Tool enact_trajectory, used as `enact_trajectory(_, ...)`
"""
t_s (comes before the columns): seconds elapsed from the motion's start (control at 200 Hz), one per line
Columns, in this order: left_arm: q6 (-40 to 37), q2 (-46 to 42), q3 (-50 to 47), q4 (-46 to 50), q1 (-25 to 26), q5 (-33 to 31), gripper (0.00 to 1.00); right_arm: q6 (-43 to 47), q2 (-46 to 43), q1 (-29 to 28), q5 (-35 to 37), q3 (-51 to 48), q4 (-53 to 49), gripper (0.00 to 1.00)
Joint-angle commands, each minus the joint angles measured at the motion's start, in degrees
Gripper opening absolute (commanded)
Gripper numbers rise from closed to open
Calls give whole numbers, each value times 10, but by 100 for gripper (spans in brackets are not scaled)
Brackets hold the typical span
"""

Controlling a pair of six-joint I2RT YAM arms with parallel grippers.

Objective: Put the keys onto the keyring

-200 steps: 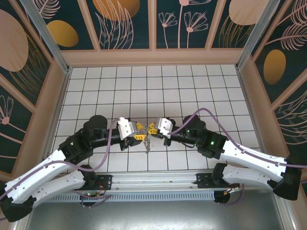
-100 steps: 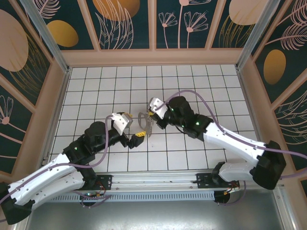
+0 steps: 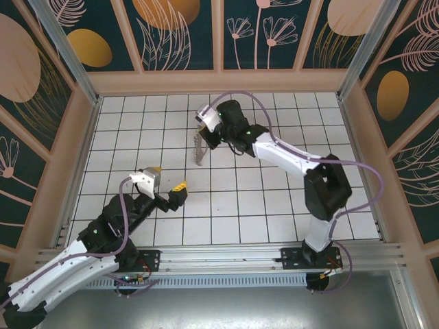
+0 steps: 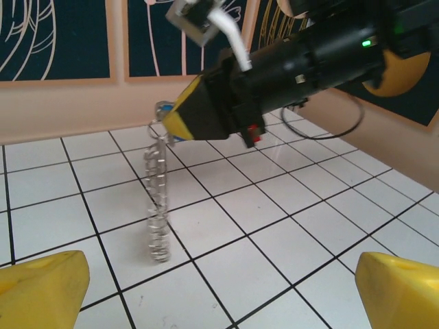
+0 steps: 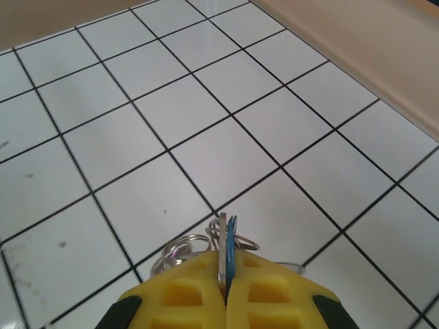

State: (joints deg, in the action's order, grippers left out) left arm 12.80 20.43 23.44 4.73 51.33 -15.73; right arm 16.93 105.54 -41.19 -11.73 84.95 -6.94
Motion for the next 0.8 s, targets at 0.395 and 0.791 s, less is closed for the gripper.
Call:
enact_trajectory(0.395,-30,5,-10,-55,1,-25,98,-126,-8,19,-64,-147,102,0)
enact_trajectory(0.791,-5,118,-23,-157,2,7,98,-233,-72,19,-64,-381,217,9)
